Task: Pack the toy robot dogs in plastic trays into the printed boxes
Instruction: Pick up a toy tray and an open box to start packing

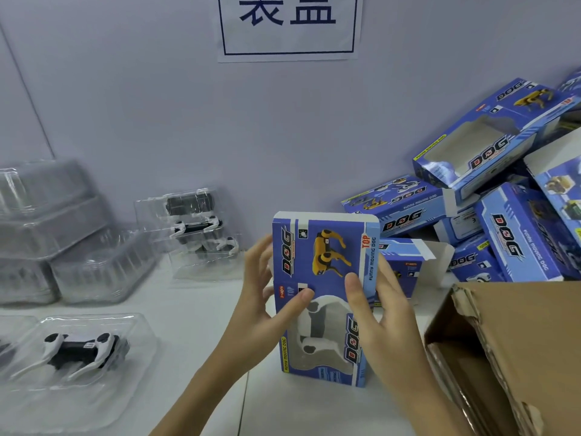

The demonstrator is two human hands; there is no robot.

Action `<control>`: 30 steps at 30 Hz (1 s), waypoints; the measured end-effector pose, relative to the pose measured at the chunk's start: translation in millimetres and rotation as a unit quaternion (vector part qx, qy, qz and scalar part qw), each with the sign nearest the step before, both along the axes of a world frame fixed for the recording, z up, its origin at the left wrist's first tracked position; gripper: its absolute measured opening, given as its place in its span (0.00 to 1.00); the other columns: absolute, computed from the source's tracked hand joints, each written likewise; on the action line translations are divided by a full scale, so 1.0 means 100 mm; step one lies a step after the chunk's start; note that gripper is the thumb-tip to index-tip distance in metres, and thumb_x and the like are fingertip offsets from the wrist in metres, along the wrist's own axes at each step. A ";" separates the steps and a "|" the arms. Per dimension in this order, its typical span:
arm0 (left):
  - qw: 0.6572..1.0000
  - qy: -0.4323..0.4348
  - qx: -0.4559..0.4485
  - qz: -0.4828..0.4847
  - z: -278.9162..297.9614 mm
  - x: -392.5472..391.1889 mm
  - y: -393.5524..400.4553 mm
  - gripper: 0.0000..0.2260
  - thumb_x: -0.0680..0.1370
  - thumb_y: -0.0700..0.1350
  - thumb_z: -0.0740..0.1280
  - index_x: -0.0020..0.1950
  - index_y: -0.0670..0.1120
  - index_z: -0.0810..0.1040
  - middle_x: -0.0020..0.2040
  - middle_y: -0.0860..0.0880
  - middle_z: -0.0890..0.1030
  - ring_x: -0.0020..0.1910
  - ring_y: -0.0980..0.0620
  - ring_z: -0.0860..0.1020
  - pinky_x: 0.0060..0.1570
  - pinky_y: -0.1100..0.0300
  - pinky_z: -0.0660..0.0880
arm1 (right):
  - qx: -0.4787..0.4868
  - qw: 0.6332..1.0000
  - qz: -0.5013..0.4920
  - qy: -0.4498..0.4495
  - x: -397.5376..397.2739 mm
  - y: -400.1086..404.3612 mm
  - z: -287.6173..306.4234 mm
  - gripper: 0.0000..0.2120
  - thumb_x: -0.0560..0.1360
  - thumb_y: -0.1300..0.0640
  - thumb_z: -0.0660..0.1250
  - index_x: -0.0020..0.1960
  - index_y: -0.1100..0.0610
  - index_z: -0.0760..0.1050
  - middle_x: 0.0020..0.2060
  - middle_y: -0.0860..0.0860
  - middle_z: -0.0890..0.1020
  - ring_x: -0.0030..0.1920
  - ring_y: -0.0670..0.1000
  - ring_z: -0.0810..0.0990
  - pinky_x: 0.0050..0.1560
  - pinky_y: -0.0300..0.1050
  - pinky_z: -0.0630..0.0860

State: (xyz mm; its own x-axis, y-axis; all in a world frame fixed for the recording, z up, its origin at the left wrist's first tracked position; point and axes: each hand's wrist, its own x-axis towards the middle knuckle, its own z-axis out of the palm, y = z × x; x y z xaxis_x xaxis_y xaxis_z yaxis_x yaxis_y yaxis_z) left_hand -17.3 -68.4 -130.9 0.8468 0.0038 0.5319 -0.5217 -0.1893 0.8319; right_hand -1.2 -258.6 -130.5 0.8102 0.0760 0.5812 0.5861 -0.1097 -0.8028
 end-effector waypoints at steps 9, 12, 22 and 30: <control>0.999 0.022 -0.043 -0.013 -0.03 -0.02 -0.03 0.26 0.74 0.63 0.75 0.67 0.60 0.69 0.68 0.56 0.79 0.69 0.42 0.78 0.59 0.37 0.82 | 0.033 0.998 0.049 0.005 0.01 0.00 0.04 0.12 0.81 0.40 0.62 0.64 0.35 0.76 0.66 0.50 0.78 0.68 0.53 0.78 0.64 0.54 0.79; 0.998 0.036 -0.050 -0.020 -0.03 0.00 -0.02 0.28 0.75 0.58 0.76 0.70 0.61 0.67 0.70 0.52 0.78 0.69 0.41 0.78 0.62 0.34 0.79 | 0.032 0.998 0.053 0.002 0.02 0.02 0.07 0.09 0.80 0.42 0.63 0.58 0.30 0.77 0.64 0.52 0.79 0.65 0.52 0.80 0.62 0.57 0.80; 1.000 -0.003 0.021 -0.023 -0.02 -0.06 -0.03 0.21 0.78 0.59 0.70 0.69 0.73 0.71 0.72 0.48 0.73 0.70 0.50 0.76 0.56 0.62 0.81 | 0.116 0.983 0.132 0.061 -0.02 -0.05 0.02 0.24 0.74 0.33 0.71 0.65 0.41 0.81 0.74 0.53 0.74 0.75 0.57 0.72 0.71 0.63 0.73; 0.999 -0.017 0.032 0.011 0.02 -0.07 0.03 0.23 0.73 0.70 0.72 0.64 0.64 0.81 0.70 0.60 0.73 0.74 0.50 0.71 0.51 0.61 0.83 | 0.106 0.988 0.098 0.046 -0.04 0.03 -0.02 0.21 0.79 0.40 0.66 0.70 0.46 0.75 0.62 0.51 0.83 0.64 0.55 0.81 0.62 0.57 0.81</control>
